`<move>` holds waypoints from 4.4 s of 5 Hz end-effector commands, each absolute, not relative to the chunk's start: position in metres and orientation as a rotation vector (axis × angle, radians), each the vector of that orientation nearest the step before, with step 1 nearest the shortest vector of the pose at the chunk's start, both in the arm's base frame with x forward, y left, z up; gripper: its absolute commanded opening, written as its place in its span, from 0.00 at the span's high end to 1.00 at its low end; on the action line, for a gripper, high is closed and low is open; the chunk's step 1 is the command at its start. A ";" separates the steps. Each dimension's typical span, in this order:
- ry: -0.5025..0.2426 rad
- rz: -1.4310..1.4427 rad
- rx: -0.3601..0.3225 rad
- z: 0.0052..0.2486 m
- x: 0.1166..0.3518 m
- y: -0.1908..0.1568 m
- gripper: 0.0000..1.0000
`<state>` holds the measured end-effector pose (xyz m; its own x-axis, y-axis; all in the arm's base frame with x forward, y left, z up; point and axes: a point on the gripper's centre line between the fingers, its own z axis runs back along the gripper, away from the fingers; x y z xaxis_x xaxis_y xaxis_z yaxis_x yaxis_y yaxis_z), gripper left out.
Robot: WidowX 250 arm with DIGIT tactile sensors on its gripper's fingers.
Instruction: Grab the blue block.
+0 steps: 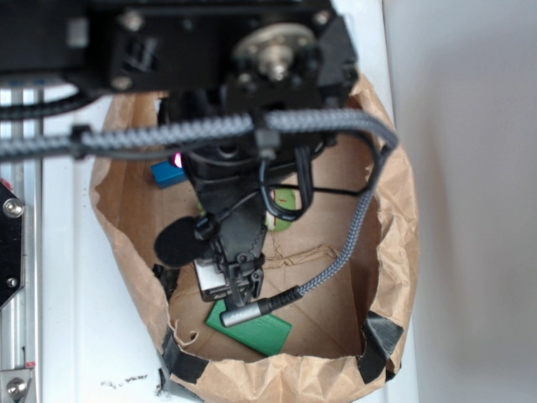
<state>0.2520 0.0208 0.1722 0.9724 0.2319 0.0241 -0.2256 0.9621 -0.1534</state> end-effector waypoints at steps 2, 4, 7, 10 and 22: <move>-0.246 0.399 -0.143 0.137 0.246 0.078 0.00; -0.245 0.398 -0.066 0.095 0.260 0.085 0.00; -0.283 0.314 -0.094 0.104 0.261 0.102 0.00; -0.283 0.314 -0.094 0.104 0.261 0.102 0.00; -0.265 0.233 -0.017 0.042 0.217 0.076 0.00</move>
